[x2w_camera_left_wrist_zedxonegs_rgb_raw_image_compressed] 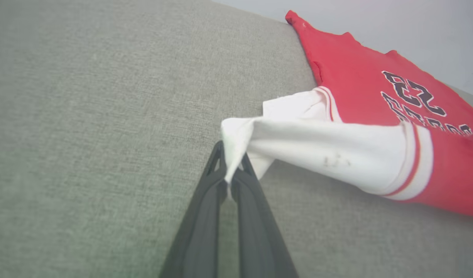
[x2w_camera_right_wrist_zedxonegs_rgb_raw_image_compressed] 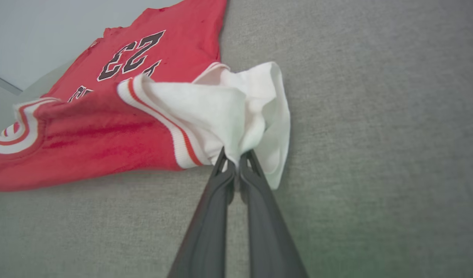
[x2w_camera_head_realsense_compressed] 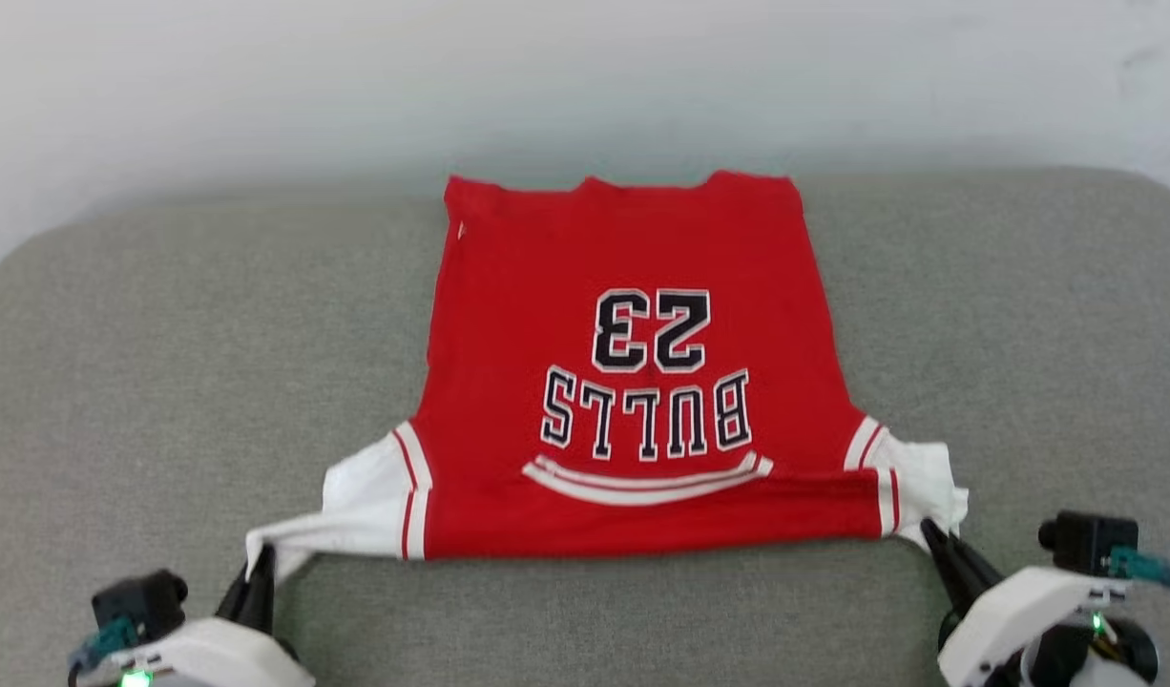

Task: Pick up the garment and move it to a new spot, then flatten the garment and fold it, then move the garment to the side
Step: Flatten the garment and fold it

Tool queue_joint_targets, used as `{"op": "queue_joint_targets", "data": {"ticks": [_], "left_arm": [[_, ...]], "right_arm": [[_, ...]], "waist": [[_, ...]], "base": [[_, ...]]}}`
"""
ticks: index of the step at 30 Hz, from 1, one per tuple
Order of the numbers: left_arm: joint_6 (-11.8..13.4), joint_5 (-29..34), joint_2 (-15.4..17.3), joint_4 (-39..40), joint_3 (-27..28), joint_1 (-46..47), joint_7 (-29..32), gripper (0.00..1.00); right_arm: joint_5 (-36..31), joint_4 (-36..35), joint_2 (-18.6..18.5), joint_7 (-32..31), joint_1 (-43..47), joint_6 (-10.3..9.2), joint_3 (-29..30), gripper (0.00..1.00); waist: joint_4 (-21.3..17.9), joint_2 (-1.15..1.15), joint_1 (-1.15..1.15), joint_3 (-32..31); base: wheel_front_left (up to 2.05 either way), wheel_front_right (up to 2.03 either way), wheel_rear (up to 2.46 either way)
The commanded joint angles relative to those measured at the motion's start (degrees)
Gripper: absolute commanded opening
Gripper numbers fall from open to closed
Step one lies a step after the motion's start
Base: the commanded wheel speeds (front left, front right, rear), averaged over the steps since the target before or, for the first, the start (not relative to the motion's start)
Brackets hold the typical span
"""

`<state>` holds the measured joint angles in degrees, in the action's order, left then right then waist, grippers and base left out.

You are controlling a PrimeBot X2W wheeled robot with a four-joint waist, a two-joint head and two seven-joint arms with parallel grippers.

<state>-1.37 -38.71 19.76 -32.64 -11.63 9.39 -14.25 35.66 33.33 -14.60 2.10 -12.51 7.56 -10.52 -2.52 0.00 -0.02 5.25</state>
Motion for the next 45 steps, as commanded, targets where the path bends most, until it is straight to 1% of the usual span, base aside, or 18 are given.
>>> {"op": "queue_joint_targets", "data": {"ticks": [1, 6, 12, 13, 14, 15, 16, 19, 21, 25, 27, 28, 34, 39, 41, 43, 44, 45], "left_arm": [[1.28, -0.85, 0.41, 1.42, 0.88, -2.90, 0.36, 0.00], [3.79, -2.14, -0.55, 5.45, 1.04, -9.75, 2.11, 0.00], [5.31, -2.81, -1.70, 7.92, 0.40, -13.89, 2.97, 0.00], [5.66, -2.69, -1.87, 8.16, 0.28, -13.94, 3.06, 0.00], [5.86, -2.36, -2.01, 8.36, 0.05, -13.84, 3.16, 0.00], [6.04, -2.16, -2.15, 8.60, -0.13, -13.58, 3.09, 0.00], [6.13, -1.84, -2.30, 8.84, -0.38, -13.21, 2.92, 0.00], [6.03, -1.06, -2.58, 9.71, -1.20, -12.03, 2.40, 0.00], [5.94, -0.42, -2.76, 10.47, -1.67, -11.05, 2.00, 0.00], [5.76, 0.80, -3.05, 13.01, -2.36, -9.06, 1.26, 0.00], [5.87, 1.63, -3.14, 14.72, -2.75, -8.00, 0.91, 0.00], [5.94, 2.23, -3.08, 15.64, -3.27, -7.36, 0.96, 0.00], [6.28, 4.18, -3.82, 21.22, -4.77, -3.02, 0.77, 0.00], [5.98, 5.70, -5.33, 25.41, -6.36, 0.00, 0.31, 0.00], [5.67, 6.24, -5.75, 26.75, -7.22, 0.78, 0.26, 0.00], [5.51, 6.62, -6.27, 27.90, -7.86, 1.75, 0.15, 0.00], [5.51, 6.62, -6.27, 27.90, -7.86, 1.75, 0.15, 0.00], [5.33, 6.92, -6.53, 28.66, -8.14, 2.27, 0.05, 0.00]], "right_arm": [[-0.64, -1.80, 0.29, 0.12, 3.12, -0.14, 1.31, 0.00], [-2.83, -6.96, 2.45, -0.58, 11.24, -0.13, 5.05, 0.00], [-6.08, -11.77, 4.59, -1.72, 17.77, -0.13, 7.34, 0.00], [-6.11, -12.07, 4.92, -2.32, 18.38, -0.13, 7.71, 0.03], [-6.31, -12.55, 5.18, -2.50, 18.75, -0.13, 7.93, 0.28], [-6.47, -13.48, 5.35, -2.02, 18.51, -0.13, 8.17, 0.44], [-6.54, -14.16, 5.46, -1.61, 18.25, -0.13, 8.59, 1.00], [-6.35, -16.29, 5.73, -0.31, 16.84, -0.11, 10.16, 1.00], [-6.38, -17.05, 5.14, 0.07, 15.37, -0.11, 12.04, 1.00], [-6.73, -16.26, 3.95, -1.83, 10.01, -0.10, 17.40, 1.00], [-6.99, -14.50, 2.97, -4.47, 5.98, -0.10, 19.03, 1.00], [-6.94, -13.50, 1.69, -6.12, 3.57, -0.10, 19.68, 1.00], [-7.44, -6.08, -2.75, -16.96, -11.92, -0.10, 19.80, 1.00], [-9.13, -1.05, -6.12, -28.18, -24.20, -0.10, 20.02, 1.00], [-10.28, 0.63, -6.84, -32.36, -28.63, -0.09, 19.74, 1.00], [-11.62, 1.79, -7.98, -35.09, -32.73, -0.10, 19.97, 1.00], [-11.62, 1.79, -7.98, -35.09, -32.73, -0.10, 19.97, 1.00], [-12.46, 2.33, -8.45, -36.30, -34.60, -0.10, 19.93, 1.00]], "waist": [[0.43, 0.00, 0.02, -1.84], [1.26, 0.00, 0.02, -3.30], [2.12, 0.00, 0.02, -3.94], [2.26, 0.00, 0.02, -3.85], [2.44, 0.00, 0.02, -3.76], [2.59, 0.00, 0.02, -3.64], [2.72, 0.00, 0.02, -3.52], [3.37, 0.00, 0.02, -2.81], [3.99, 0.00, 0.02, -1.99], [5.46, 0.00, 0.02, 0.31], [6.42, 0.00, 0.02, 1.91], [7.05, 0.00, 0.02, 3.15], [10.87, 0.00, 0.02, 10.74], [14.41, 0.00, 0.02, 16.41], [15.42, 0.00, 0.02, 18.11], [16.47, 0.00, 0.02, 19.71], [16.47, 0.00, 0.02, 19.71], [16.97, 0.00, 0.02, 20.55]], "base": [[0.00, 0.00, 0.00], [0.00, 0.00, 0.00], [0.00, 0.00, 0.00], [0.00, 0.00, 0.00], [0.00, 0.00, 0.00], [0.00, 0.00, 0.00], [0.00, 0.00, 0.00], [0.00, 0.00, 0.00], [0.00, 0.00, 0.00], [0.00, 0.00, 0.00], [0.00, 0.00, 0.00], [0.00, 0.00, 0.00], [0.00, 0.00, 0.00], [0.00, 0.00, 0.00], [0.00, 0.00, 0.00], [0.00, 0.00, 0.00], [0.00, 0.00, 0.00], [0.00, 0.00, 0.00]]}}
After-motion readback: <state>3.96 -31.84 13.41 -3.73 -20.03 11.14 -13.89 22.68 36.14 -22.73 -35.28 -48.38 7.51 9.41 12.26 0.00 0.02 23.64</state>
